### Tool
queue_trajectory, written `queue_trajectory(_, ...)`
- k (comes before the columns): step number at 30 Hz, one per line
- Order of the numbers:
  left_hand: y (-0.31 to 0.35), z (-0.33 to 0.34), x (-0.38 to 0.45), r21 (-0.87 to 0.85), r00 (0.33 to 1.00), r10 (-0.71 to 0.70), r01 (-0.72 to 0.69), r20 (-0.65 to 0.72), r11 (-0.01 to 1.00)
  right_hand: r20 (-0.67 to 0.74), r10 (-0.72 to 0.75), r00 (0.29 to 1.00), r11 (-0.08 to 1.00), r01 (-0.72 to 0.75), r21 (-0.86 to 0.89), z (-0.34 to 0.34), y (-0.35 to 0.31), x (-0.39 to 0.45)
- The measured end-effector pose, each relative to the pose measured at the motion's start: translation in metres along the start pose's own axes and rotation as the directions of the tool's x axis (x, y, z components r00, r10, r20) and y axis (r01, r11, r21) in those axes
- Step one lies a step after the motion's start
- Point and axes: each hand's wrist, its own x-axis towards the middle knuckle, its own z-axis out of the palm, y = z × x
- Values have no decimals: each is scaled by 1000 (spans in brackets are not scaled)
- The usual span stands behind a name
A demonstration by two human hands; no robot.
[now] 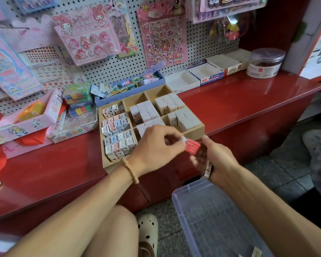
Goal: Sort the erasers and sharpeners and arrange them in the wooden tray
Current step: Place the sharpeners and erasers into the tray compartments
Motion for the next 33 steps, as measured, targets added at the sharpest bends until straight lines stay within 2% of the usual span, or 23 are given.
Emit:
queue_trajectory(2,-9,-18,1,-15,998,-66,66,-2,998,1,26,1000,999,-26,-30,-7,1,4)
queue_trajectory(7,-33,-68,4,259,987,-159,156,-9,953,25,27,999,998,-26,-64,-11,1,9)
queue_trajectory(13,-40,-73,17,488,975,-188,109,116,866,44,31,999,999,-29,-36,-6,2,9)
queue_trajectory(18,-38,-70,24,534,978,-134,29,159,845,54,25,998,999,-23,-25,-5,-1,10)
queue_trajectory(21,-36,-77,27,510,985,-112,29,134,860,57,17,998,1000,-16,-20,-7,-1,11)
queue_trajectory(28,-48,-71,27,559,961,-182,34,211,828,59,11,998,1000,-10,-17,-6,-2,12)
queue_trajectory(33,-54,-59,22,586,985,-56,-52,165,809,57,11,998,1000,-10,-23,-4,0,11)
